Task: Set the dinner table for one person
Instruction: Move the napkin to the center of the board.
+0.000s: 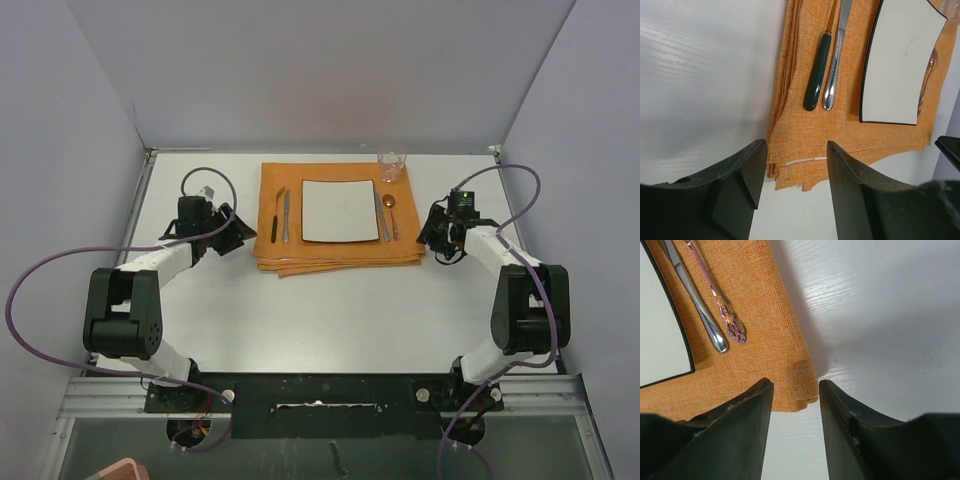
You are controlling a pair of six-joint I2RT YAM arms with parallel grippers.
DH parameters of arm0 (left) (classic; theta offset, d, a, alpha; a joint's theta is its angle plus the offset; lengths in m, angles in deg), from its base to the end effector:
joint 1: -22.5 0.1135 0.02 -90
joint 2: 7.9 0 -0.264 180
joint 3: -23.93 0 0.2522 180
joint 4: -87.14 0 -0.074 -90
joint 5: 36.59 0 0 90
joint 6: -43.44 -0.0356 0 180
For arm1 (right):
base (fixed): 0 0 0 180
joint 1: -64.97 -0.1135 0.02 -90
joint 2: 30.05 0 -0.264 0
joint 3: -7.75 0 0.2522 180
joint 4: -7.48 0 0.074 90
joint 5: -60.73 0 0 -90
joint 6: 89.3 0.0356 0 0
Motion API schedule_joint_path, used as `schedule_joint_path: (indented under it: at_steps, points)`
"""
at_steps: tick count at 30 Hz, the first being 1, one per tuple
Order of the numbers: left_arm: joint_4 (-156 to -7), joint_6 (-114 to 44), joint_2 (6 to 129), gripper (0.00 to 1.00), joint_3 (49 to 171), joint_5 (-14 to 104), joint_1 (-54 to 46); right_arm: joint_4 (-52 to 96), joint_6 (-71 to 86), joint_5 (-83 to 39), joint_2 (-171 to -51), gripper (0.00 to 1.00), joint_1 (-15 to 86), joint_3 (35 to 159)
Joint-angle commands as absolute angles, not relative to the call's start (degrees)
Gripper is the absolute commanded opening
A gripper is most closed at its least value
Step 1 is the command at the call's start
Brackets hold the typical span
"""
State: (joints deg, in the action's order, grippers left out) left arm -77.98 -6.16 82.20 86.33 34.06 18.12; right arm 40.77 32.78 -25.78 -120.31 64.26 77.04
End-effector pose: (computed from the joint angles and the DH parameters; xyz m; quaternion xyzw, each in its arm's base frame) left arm 0.3211 -0.0364 0.1875 -0.2148 0.8792 -0.2933 0.3079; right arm 0.3206 0.0061 0.1983 0.2482 0.9184 0.1144 0.2861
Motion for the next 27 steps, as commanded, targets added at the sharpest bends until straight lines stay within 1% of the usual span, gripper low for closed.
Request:
schedule_joint_path:
  at_steps: [1,22,27]
  points:
    - [-82.5,-6.8,84.2,0.49,86.9,33.0,18.4,38.2,31.5,-26.0,-121.9,0.43,64.9,79.7]
    - [-84.1,-7.5,93.9,0.48,90.9,32.7,18.0,37.2,31.3,-26.3,-127.7,0.43,65.4,80.2]
    - [-84.4,-7.4,95.6,0.45,91.8,32.7,17.1,36.8,31.7,-26.1,-129.0,0.43,65.1,79.5]
